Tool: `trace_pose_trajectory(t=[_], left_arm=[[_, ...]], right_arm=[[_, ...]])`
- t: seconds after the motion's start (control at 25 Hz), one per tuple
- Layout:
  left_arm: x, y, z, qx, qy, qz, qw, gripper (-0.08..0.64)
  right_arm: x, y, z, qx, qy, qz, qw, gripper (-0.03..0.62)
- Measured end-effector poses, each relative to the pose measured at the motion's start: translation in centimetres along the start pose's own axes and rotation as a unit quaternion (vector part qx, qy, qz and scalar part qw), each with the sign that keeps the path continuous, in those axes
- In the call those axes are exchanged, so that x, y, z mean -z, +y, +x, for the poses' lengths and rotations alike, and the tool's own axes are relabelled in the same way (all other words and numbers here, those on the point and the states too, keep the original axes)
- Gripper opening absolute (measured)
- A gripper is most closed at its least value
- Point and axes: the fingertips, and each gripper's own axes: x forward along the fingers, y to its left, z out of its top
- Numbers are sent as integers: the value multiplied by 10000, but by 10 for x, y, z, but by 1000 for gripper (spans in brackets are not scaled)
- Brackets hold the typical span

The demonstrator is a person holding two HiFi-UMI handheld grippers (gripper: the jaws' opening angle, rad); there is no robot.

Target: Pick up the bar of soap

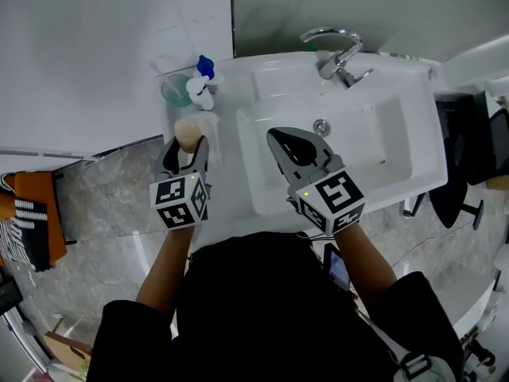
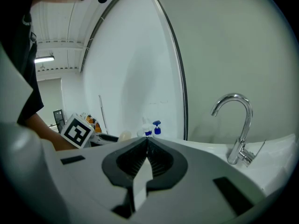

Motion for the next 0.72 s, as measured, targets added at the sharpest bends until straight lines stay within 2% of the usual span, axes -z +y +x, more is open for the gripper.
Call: trace_pose_trajectory(t=[0.12,0.24,0.48,0.72], left_arm=[[-35,-4,-29,87,-537,134,9984,267],[-74,-11,-62,244,-1073,326,9934,267],[-132,-21,-131,410,-2040,633,9761,266],[-166,-24,-181,654,-2583,894,9597,267]], right_arm=[[-6,3,-5,-15,-102,-51,9999,6],[-14,7,-9,-39,-216,-125,9997,6],[-38,15,-18,-40,-432,-340,9985,6],[-58,27,-28,121,-624,-541,9965,6]])
